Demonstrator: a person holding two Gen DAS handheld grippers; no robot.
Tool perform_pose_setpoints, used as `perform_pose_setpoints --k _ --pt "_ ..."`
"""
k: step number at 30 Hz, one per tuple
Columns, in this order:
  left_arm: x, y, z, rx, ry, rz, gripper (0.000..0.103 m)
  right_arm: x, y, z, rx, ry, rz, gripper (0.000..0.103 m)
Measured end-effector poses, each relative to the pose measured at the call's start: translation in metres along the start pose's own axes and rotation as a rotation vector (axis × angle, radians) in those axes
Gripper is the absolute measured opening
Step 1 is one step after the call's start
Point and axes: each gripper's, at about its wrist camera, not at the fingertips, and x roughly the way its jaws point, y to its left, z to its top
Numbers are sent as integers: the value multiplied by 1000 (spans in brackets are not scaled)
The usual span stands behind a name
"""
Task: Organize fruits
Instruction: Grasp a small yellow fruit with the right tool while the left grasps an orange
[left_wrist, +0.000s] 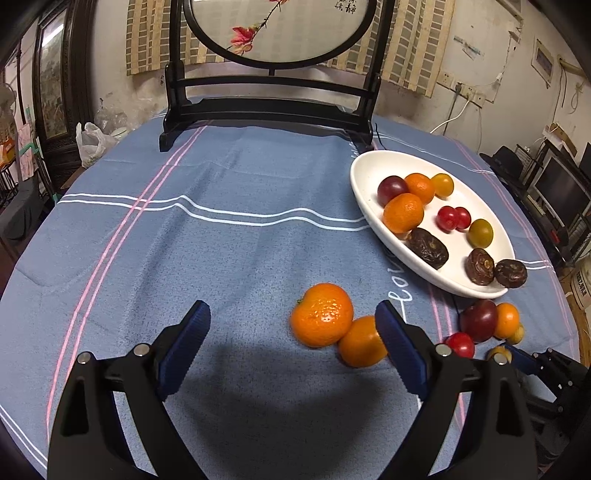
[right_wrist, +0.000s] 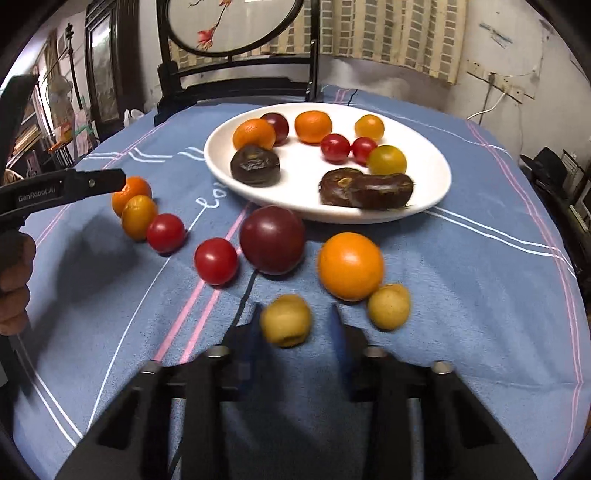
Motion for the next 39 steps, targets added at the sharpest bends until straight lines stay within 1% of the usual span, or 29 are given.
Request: perform_pose_setpoints --k 3,6,12,14,17,18,21,22,24,28,32,34,37,39 --pt "-2 3 0 -14 7 -23 90 -2 -5 -1 24 -6 33 26" --pt "-3 7 1 -25 3 -23 91 -4 -12 -1 57 -16 73 26" --pt "2 3 -2 -6 32 -17 91 -5 -15 -1 69 -8 77 26" --pt "2 3 -2 -1 26 -7 91 -6 -12 -1 58 -12 80 26" --pt "2 9 0 -3 21 40 91 -6 -8 -1 39 -12 83 26" --pt "2 12 1 10 16 77 91 -6 -9 0 38 -11 83 26" --pt "-1 15 1 84 -16 146 91 -6 -10 0 37 -7 83 26" --pt "-2 16 0 96 -20 141 91 -6 -10 0 36 -8 83 26" --pt "-3 16 -2 124 -8 107 91 -6 -9 0 30 -8 85 26" --pt "0 8 -9 208 11 104 91 -6 -8 -1 26 -9 84 26" --pt "11 -2 -17 272 46 128 90 -6 -8 0 25 -8 81 26" --pt "16 -5 -18 285 46 143 90 -6 -7 0 19 -7 82 26" --pt "19 -10 -20 298 43 139 90 -7 -4 -1 10 -10 84 26" --pt "23 -13 -21 302 38 154 88 -7 -4 -1 9 -9 83 26"
